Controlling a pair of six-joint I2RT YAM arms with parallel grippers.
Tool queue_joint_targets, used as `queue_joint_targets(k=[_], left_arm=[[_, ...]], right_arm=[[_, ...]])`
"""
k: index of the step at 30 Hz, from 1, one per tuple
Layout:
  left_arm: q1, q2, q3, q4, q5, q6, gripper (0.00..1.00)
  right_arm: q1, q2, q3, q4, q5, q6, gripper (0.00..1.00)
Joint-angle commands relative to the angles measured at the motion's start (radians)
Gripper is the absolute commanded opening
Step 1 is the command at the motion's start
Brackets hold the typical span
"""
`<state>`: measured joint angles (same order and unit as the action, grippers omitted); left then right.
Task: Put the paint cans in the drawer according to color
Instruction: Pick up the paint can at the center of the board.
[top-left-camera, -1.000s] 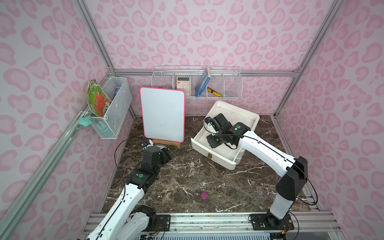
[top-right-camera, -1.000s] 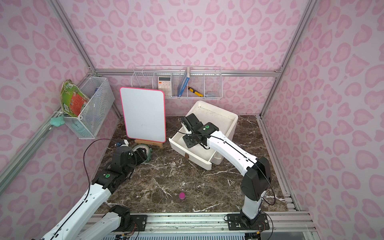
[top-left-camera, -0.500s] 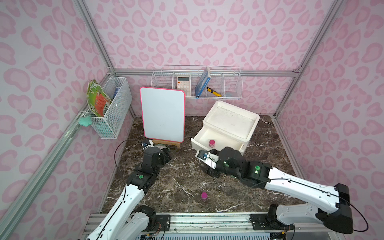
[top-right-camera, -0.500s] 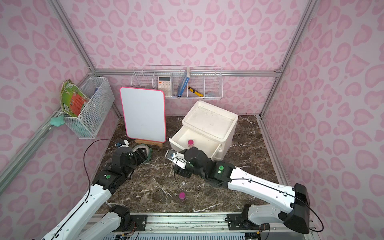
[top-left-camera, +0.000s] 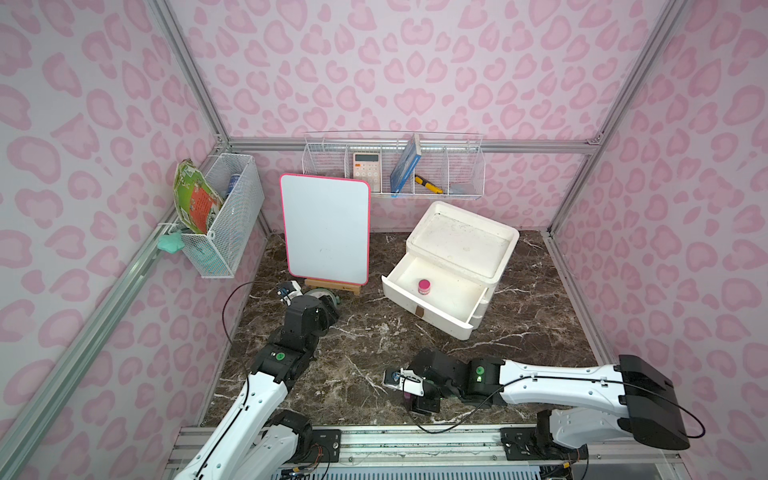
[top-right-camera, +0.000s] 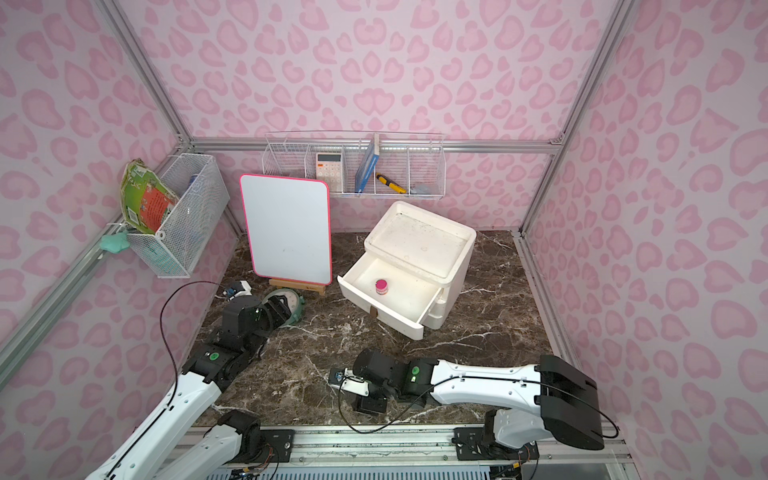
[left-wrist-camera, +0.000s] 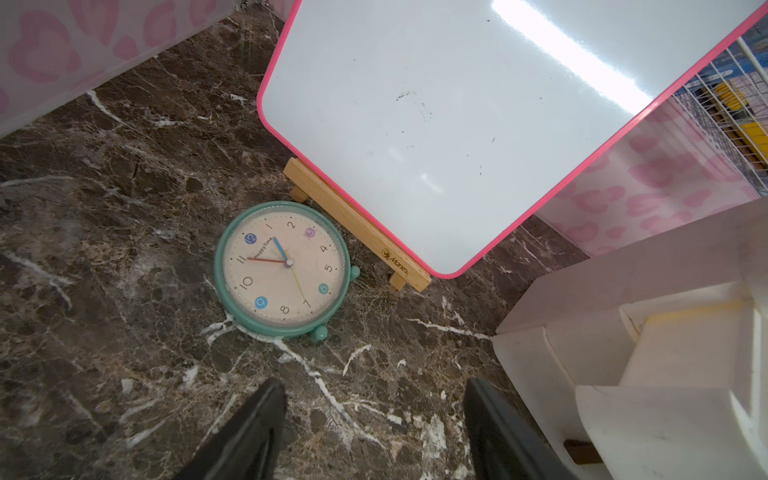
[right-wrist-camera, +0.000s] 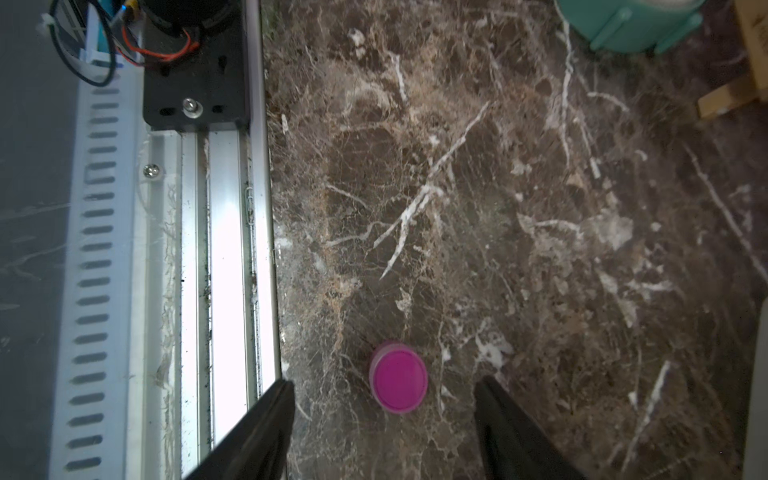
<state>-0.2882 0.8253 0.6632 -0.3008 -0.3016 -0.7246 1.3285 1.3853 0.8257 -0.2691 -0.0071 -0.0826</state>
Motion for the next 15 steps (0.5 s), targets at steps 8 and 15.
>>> queue_joint_targets(k=[8, 15], left_arm=[[-0.002, 0.001, 0.003, -0.012, -0.016, -0.005, 0.73], [-0.002, 0.003, 0.009, -0.032, -0.024, -0.012, 0.73]], right_arm=[[-0.015, 0.100, -0.035, 0.006, 0.107, 0.172, 0.73], [-0.064, 0.147, -0.031, 0.039, 0.076, 0.182, 0.64]])
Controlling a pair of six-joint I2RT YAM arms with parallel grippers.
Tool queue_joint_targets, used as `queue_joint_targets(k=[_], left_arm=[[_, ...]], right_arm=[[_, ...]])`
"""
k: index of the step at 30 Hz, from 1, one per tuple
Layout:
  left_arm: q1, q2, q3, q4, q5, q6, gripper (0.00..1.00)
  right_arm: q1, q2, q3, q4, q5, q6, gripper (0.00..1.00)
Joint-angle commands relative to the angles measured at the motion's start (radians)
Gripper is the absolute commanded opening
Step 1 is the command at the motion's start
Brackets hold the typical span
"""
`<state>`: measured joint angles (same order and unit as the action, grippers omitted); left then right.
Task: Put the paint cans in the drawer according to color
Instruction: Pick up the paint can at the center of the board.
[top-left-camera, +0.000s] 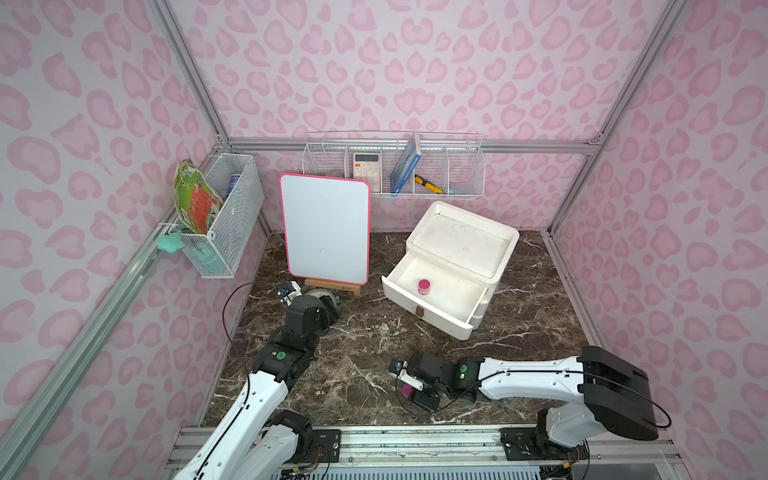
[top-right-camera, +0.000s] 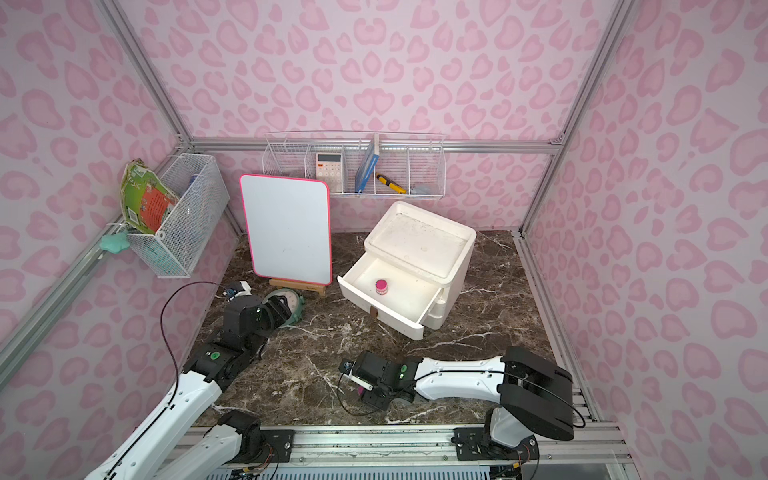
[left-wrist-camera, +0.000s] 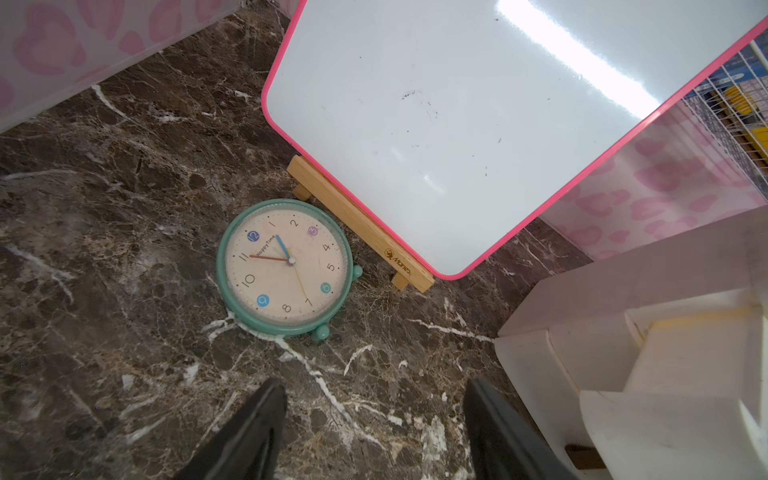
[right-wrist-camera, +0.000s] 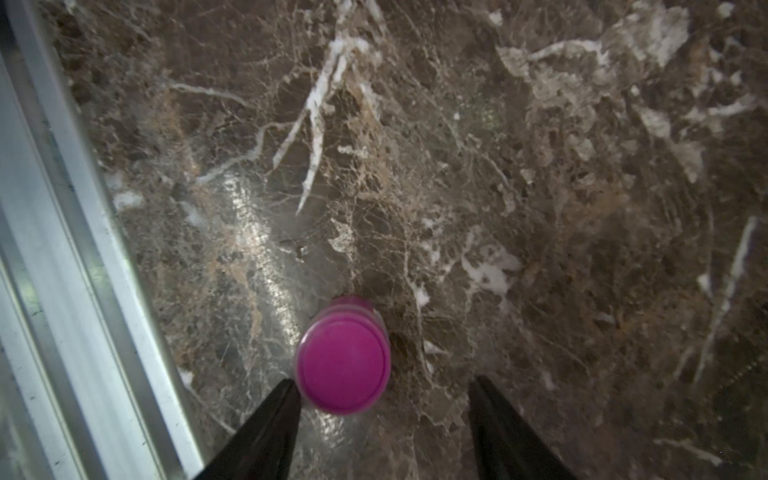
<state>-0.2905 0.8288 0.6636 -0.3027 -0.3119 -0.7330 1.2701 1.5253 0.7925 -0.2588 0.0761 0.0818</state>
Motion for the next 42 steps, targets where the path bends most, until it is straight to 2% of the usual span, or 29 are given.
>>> queue_joint_targets(k=[1, 9, 22, 27, 31, 35, 38, 42], left_arm=[[0.001, -0.003, 0.008, -0.029, -0.015, -0.003, 0.73], [0.001, -0.002, 0.009, -0.034, -0.017, -0.003, 0.72], [0.001, -0.014, 0.014, -0.055, -0.029, 0.002, 0.72], [0.000, -0.016, 0.014, -0.056, -0.032, 0.001, 0.72], [-0.001, -0.013, 0.016, -0.056, -0.033, 0.005, 0.72], [-0.001, -0.013, 0.013, -0.060, -0.041, 0.012, 0.72], [-0.001, -0.014, 0.013, -0.060, -0.041, 0.018, 0.71], [-0.005, -0.023, 0.013, -0.064, -0.054, 0.037, 0.71]], right_arm=[[-0.008, 0.009, 0.002, 0.035, -0.014, 0.012, 0.62], [-0.009, 0.063, 0.019, 0.080, -0.073, -0.006, 0.57], [-0.009, 0.082, 0.038, 0.085, -0.074, -0.015, 0.30], [-0.009, 0.033, 0.071, 0.057, -0.069, -0.030, 0.26], [-0.025, -0.061, 0.137, 0.029, -0.032, -0.052, 0.26], [-0.079, -0.159, 0.249, -0.024, 0.078, -0.005, 0.24], [-0.115, -0.206, 0.345, -0.092, 0.158, -0.034, 0.22], [-0.242, -0.208, 0.479, -0.229, 0.213, 0.021, 0.20]])
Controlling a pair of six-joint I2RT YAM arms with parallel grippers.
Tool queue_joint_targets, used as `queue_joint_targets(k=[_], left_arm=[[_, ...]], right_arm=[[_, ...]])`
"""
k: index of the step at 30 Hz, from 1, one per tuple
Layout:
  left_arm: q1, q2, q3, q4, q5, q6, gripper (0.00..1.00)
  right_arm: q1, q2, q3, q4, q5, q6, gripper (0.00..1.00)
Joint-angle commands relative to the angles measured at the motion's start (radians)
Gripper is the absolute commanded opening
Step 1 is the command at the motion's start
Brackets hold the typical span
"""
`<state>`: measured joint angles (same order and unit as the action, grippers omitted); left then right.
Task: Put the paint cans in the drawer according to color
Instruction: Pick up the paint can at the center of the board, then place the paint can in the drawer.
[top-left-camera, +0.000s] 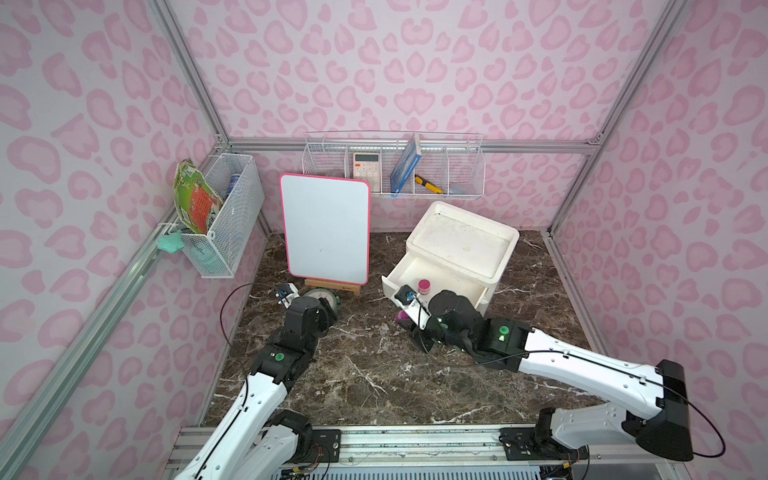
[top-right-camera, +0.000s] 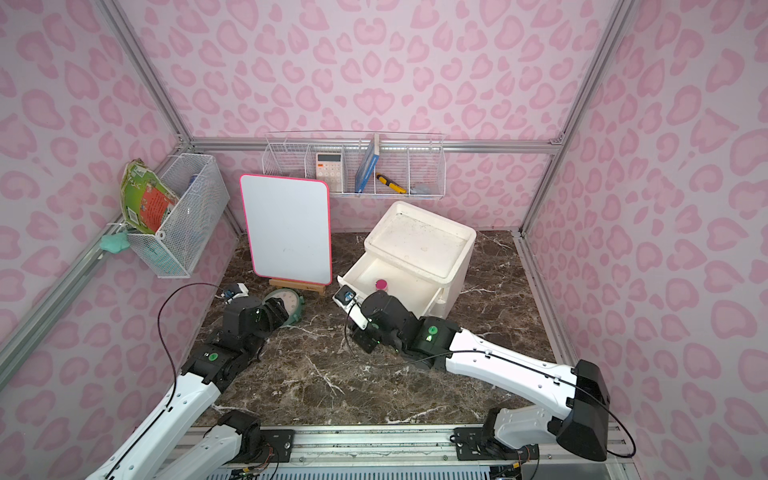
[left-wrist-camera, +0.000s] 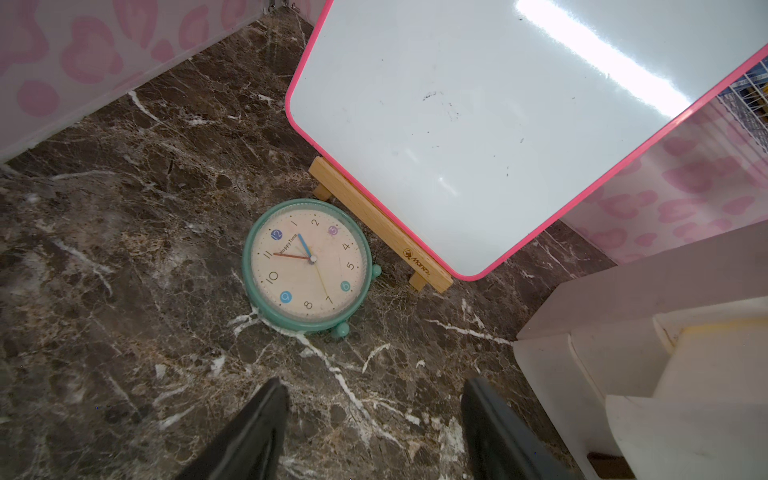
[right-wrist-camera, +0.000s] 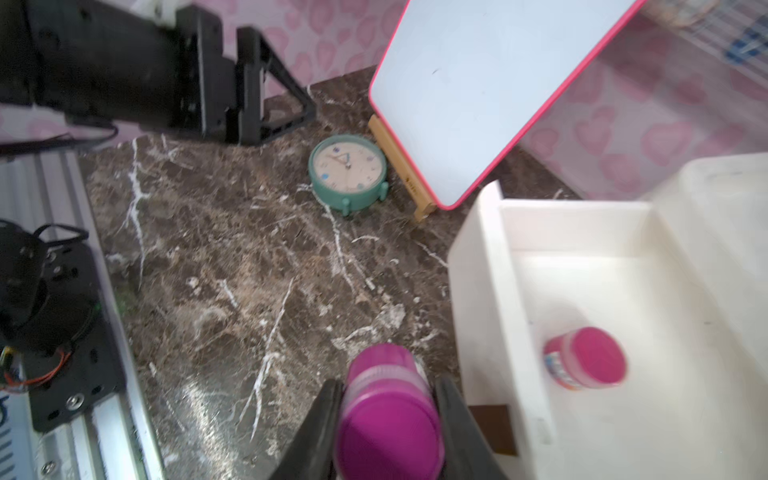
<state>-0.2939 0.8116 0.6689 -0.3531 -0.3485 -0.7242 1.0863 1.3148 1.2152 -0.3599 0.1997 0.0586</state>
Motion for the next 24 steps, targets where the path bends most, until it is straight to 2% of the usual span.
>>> queue_joint_targets(k=[1, 4, 13, 24], left_arm=[[-0.004, -0.009, 0.006, -0.016, -0.026, 0.031, 0.70], [-0.007, -0.021, 0.003, -0.022, -0.041, 0.038, 0.70], [-0.013, -0.005, 0.017, -0.019, -0.040, 0.051, 0.70], [-0.019, 0.004, 0.040, -0.027, -0.040, 0.082, 0.70]], right_arm=[[-0.105, 0.016, 0.095, -0.185, 0.086, 0.075, 0.20], [-0.189, 0.055, 0.196, -0.303, 0.066, 0.114, 0.21], [-0.247, 0.109, 0.235, -0.430, 0.046, 0.099, 0.23], [-0.283, 0.164, 0.192, -0.402, 0.040, 0.067, 0.29]])
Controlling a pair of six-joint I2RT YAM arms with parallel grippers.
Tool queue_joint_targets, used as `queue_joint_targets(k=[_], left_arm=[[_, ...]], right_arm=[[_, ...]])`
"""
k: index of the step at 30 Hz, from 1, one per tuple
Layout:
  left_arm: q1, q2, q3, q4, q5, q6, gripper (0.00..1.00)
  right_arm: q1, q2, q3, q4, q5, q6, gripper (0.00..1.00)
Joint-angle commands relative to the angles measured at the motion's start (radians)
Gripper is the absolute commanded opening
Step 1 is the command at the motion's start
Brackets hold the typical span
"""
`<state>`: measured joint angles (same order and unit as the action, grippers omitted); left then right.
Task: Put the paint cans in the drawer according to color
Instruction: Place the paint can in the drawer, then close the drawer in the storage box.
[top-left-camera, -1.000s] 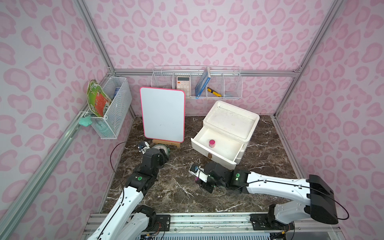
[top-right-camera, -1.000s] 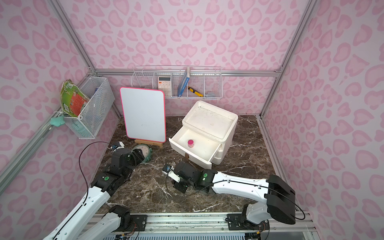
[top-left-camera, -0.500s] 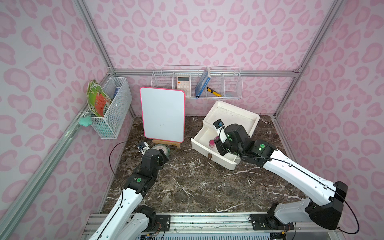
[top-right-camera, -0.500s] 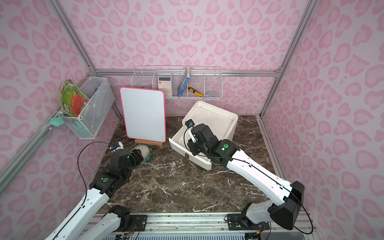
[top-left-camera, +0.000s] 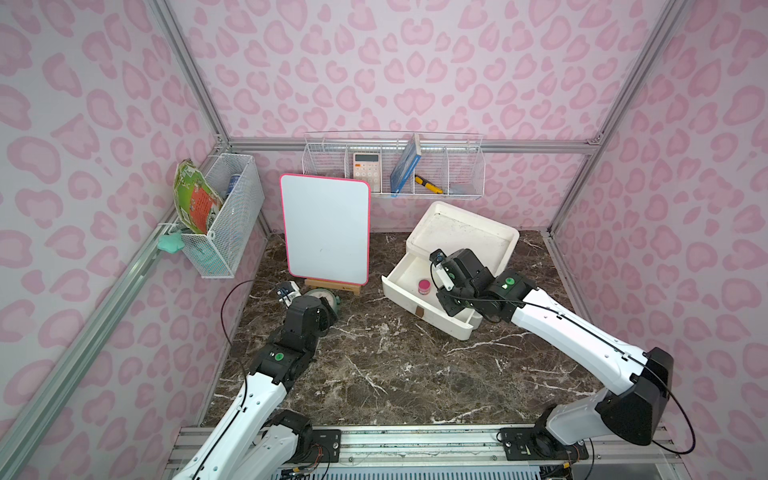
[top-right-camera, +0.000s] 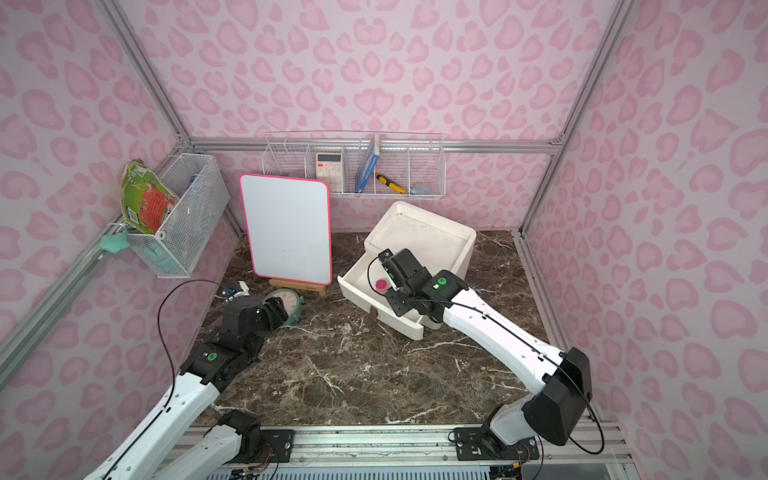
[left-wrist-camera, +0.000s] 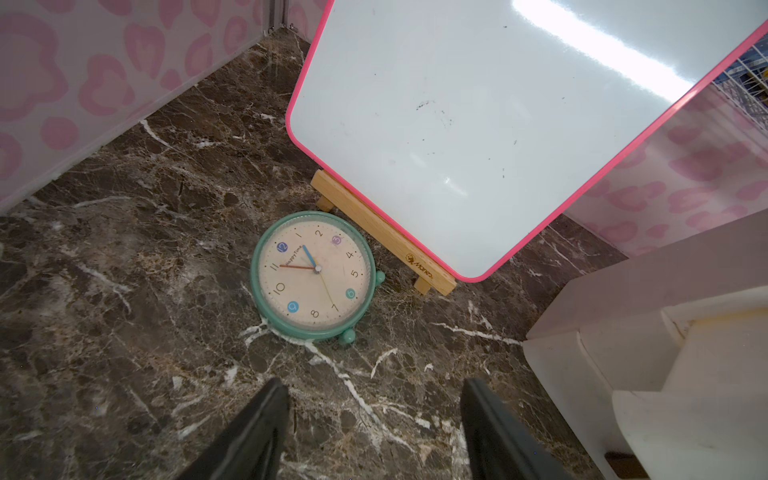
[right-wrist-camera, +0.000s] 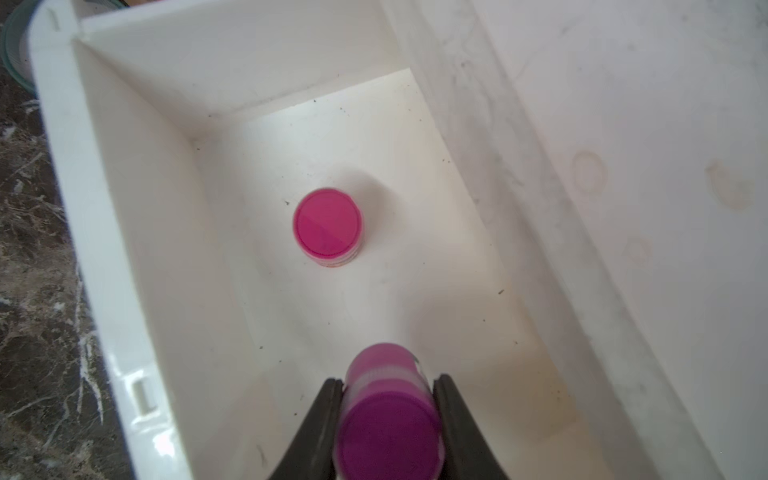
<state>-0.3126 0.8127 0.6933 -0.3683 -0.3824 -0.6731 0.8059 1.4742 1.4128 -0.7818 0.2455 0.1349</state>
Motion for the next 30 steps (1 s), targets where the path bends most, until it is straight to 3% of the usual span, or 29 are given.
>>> queue_joint_targets(k=[1, 8, 15, 20, 22, 25, 27, 30], left_arm=[[0.000, 0.008, 0.023, -0.023, -0.006, 0.037, 0.70], [-0.007, 0.025, 0.053, -0.058, 0.010, 0.060, 0.70], [-0.016, 0.057, 0.081, -0.083, 0.039, 0.084, 0.70], [-0.039, 0.070, 0.096, -0.069, 0.057, 0.129, 0.69], [-0.083, 0.071, 0.109, -0.052, 0.045, 0.178, 0.66], [-0.231, 0.067, 0.107, 0.043, -0.024, 0.320, 0.65], [-0.332, 0.075, 0.086, 0.123, -0.051, 0.420, 0.65], [-0.434, 0.104, 0.036, 0.258, -0.033, 0.518, 0.66]], right_arm=[[-0.006, 0.010, -0.011, 0.025, -0.010, -0.014, 0.29], [-0.020, 0.060, 0.007, 0.015, -0.026, -0.034, 0.33], [-0.016, 0.084, 0.057, -0.029, -0.039, -0.032, 0.51], [-0.014, 0.023, 0.099, -0.022, -0.028, -0.034, 0.58], [-0.014, -0.027, 0.103, 0.005, -0.021, -0.036, 0.57], [-0.028, -0.141, 0.057, 0.098, 0.067, -0.011, 0.61], [-0.073, -0.209, 0.026, 0.137, 0.110, 0.015, 0.64], [-0.207, -0.261, 0.015, 0.121, 0.094, 0.071, 0.61]])
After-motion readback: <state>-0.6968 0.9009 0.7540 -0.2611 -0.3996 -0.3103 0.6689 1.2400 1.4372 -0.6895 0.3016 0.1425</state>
